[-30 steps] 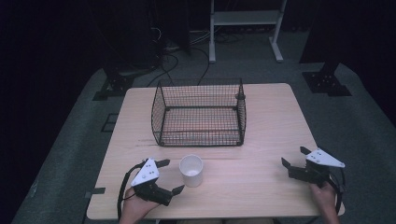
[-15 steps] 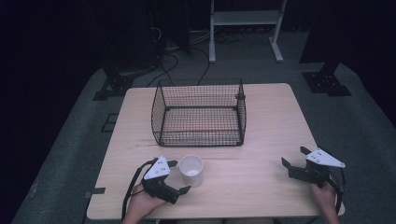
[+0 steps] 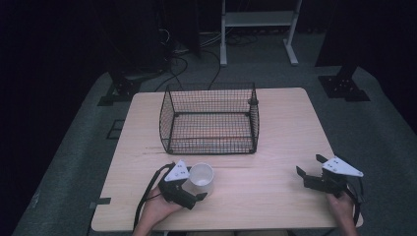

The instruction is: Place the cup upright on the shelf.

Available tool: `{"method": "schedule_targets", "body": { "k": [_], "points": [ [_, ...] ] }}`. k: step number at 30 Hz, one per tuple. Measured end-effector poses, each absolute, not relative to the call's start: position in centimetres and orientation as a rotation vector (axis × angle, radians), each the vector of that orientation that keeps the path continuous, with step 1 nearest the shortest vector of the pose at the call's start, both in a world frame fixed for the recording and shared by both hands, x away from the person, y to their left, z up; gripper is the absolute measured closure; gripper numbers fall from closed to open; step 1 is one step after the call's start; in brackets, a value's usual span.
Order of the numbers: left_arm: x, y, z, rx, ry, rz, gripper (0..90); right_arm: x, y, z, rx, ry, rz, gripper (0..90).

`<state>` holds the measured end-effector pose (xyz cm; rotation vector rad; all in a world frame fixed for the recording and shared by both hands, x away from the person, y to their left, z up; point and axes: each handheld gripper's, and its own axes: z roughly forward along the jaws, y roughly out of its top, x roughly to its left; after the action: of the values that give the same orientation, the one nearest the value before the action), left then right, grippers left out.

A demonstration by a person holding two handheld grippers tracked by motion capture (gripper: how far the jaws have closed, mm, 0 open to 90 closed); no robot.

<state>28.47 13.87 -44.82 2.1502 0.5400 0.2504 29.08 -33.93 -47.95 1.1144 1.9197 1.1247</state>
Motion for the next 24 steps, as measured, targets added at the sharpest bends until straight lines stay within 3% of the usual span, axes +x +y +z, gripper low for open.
{"method": "schedule_targets", "body": {
  "k": [11,17,24],
  "points": [
    [28.9,12.8,-44.8,2.191,0.534,0.251,5.5,29.1,-33.9,-47.9,1.112,1.921,1.126,13.1],
    [29.1,12.9,-44.4,2.218,0.524,0.249,20.5,29.1,-33.9,-47.9,1.11,1.921,1.125,13.1],
    [28.9,12.5,-44.0,2.217,0.512,0.255,21.4,29.1,-34.0,-47.9,1.113,1.917,1.134,13.1]
  ]
}}
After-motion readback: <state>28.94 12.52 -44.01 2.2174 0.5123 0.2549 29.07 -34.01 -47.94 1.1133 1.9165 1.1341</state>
